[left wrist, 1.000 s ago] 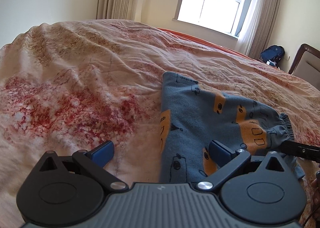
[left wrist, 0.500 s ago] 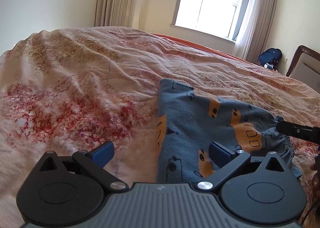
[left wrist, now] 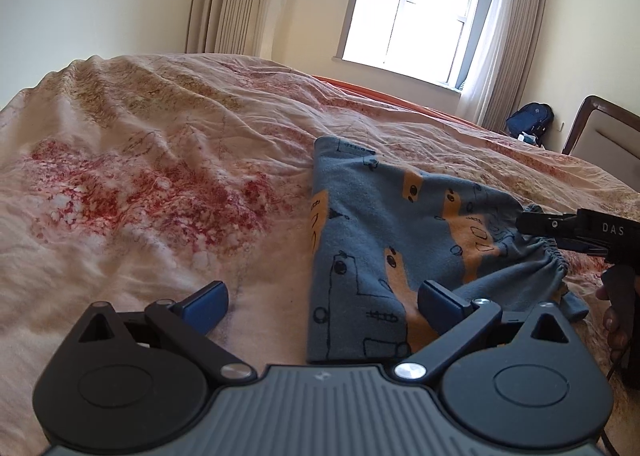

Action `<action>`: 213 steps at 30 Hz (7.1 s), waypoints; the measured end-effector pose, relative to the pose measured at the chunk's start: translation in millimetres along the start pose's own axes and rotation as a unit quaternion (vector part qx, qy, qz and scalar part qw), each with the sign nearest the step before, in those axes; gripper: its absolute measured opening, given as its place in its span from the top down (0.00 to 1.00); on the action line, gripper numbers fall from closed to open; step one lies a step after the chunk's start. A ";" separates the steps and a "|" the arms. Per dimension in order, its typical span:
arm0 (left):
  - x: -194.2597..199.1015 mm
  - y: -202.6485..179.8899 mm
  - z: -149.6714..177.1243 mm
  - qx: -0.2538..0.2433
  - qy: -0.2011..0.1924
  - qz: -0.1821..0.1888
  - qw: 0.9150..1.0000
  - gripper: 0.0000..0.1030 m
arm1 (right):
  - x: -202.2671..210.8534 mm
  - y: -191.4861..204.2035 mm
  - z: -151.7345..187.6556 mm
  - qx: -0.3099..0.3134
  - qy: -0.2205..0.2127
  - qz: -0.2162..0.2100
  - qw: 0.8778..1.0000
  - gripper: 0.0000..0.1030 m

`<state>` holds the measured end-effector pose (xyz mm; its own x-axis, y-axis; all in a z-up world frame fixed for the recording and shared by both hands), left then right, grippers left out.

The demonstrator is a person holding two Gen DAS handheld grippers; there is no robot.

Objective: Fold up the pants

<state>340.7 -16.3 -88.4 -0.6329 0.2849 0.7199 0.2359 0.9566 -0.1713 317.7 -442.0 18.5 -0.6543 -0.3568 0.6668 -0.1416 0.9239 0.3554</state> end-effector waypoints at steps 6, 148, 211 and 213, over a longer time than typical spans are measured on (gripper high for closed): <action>2.9 -6.1 17.8 -0.006 -0.010 -0.024 1.000 0.01 | 19.9 8.6 44.1 0.009 0.027 0.025 0.999 0.00; 187.4 -167.6 121.5 -0.079 -0.146 -0.023 0.986 0.00 | 292.7 35.2 190.4 0.002 -0.206 0.157 0.966 0.00; 168.6 -160.8 150.1 -0.081 -0.117 -0.035 0.989 0.00 | 274.0 23.1 212.1 -0.015 -0.173 0.155 0.972 0.00; 167.8 -160.8 150.5 -0.081 -0.117 -0.035 0.989 0.00 | 273.5 22.9 212.4 -0.015 -0.173 0.155 0.973 0.00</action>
<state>85.6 -113.0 -41.4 -0.8004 0.2427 0.5481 0.2882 0.9576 -0.0031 -22.2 -489.1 69.9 -0.8735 0.0112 0.4867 0.1213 0.9732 0.1953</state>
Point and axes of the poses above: each gripper's, at about its wrist camera, not at the fingertips, and x roughly against the way its jaws point, y to its left, z to its underside, the point moved 6 cm from there along -x, roughly the way its jaws point, and after that the axes turned 11 degrees about y, right-handed, at the moved point
